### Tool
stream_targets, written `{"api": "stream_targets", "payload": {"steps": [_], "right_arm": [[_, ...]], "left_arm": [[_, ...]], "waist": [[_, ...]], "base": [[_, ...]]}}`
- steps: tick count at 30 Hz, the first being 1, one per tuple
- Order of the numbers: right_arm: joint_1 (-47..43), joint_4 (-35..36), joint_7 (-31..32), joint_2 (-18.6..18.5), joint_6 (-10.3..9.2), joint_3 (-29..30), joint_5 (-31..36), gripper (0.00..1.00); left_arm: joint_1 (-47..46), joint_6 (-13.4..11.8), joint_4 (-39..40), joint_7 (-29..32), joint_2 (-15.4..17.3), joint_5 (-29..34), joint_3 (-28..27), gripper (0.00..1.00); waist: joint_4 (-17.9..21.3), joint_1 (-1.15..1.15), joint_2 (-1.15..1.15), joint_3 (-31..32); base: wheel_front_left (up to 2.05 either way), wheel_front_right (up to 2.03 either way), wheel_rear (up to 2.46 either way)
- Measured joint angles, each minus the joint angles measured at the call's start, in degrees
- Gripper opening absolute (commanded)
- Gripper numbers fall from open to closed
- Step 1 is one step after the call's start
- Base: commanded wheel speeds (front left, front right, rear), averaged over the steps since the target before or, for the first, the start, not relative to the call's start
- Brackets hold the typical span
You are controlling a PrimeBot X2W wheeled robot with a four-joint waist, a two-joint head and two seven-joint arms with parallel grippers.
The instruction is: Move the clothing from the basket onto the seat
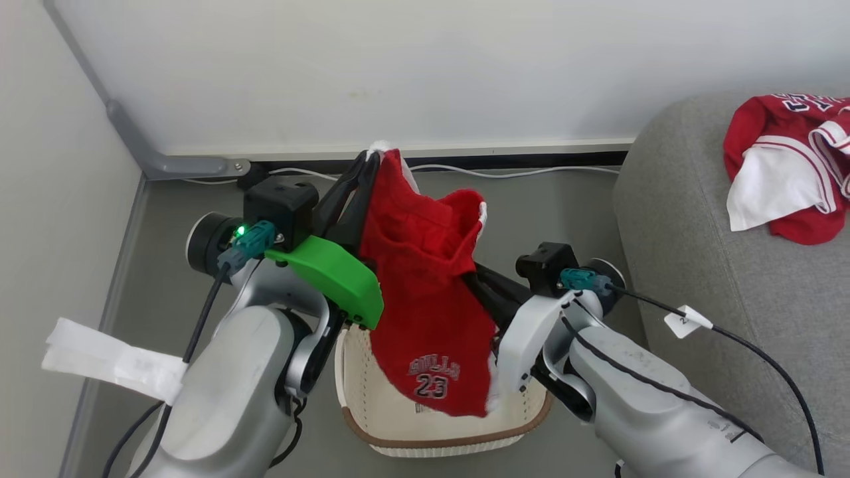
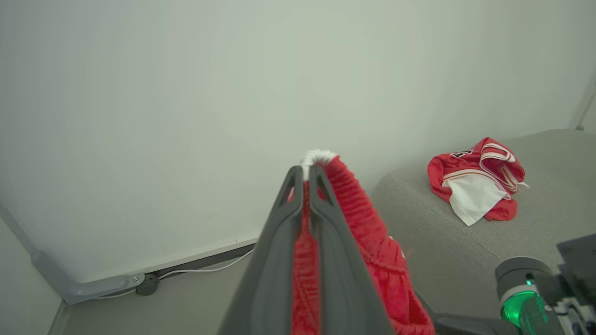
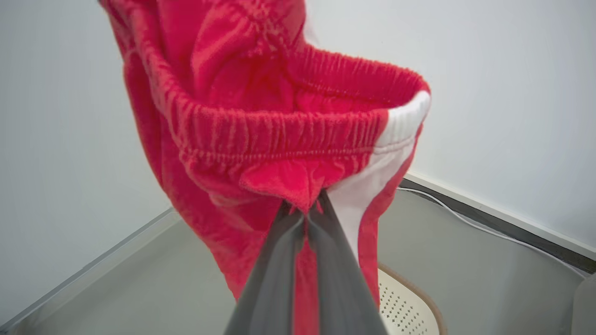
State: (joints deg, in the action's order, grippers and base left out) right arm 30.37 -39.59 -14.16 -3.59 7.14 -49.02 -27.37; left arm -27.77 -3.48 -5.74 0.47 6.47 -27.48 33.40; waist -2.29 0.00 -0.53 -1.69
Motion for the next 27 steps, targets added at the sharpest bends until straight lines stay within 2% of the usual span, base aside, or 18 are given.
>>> {"api": "stream_targets", "payload": {"steps": [5, 7, 8, 9, 10, 11, 21, 27], "right_arm": [[0.13, 1.32, -0.01, -1.05, 0.0, 3.08, -0.01, 0.0], [0.63, 2.97, -0.01, -2.26, -0.05, 5.1, -0.01, 0.0], [1.04, 3.83, -0.01, -2.87, -0.11, 6.08, -0.01, 0.0], [1.45, 4.77, -0.02, -3.44, -0.2, 7.03, 0.0, 0.0], [1.82, 5.64, -0.02, -3.98, -0.26, 7.9, 0.0, 0.0], [2.15, 6.39, -0.02, -4.43, -0.73, 8.81, 0.03, 0.0], [3.21, 13.57, -0.18, -10.45, -3.7, 16.75, 1.31, 0.0], [3.16, 17.16, -0.19, -14.05, -4.82, 20.28, 2.76, 0.0]], "left_arm": [[1.25, -0.18, -0.18, -0.02, 0.49, -0.13, -0.88, 0.0], [2.03, -0.56, -0.29, -0.1, 0.65, -0.53, -1.25, 0.32], [2.44, -0.59, -0.35, -0.14, 0.67, -0.6, -1.36, 0.44], [2.86, -0.59, -0.42, -0.4, 0.7, -0.62, -1.47, 0.62], [3.23, -0.59, -0.47, -0.55, 0.7, -0.76, -1.49, 0.97], [3.56, -0.59, -0.53, -0.6, 0.7, -0.98, -1.48, 1.0], [5.64, -0.45, -0.42, -2.64, 1.05, -1.09, -0.89, 1.0], [8.17, 1.02, -0.54, -3.54, 1.42, -1.09, 1.16, 1.0]], "waist": [[1.64, 0.0, 0.0, -0.46], [2.51, 0.0, 0.0, -0.68], [2.94, 0.0, 0.0, -0.79], [3.38, 0.0, 0.0, -0.89], [3.82, 0.0, 0.0, -0.98], [4.24, 0.0, 0.0, -1.06], [8.53, 0.0, 0.0, -1.59], [11.01, 0.0, 0.0, -1.65]], "base": [[0.0, 0.0, 0.0], [0.0, 0.0, 0.0], [0.0, 0.0, 0.0], [0.0, 0.0, 0.0], [0.0, 0.0, 0.0], [0.0, 0.0, 0.0], [0.0, 0.0, 0.0], [0.0, 0.0, 0.0]]}}
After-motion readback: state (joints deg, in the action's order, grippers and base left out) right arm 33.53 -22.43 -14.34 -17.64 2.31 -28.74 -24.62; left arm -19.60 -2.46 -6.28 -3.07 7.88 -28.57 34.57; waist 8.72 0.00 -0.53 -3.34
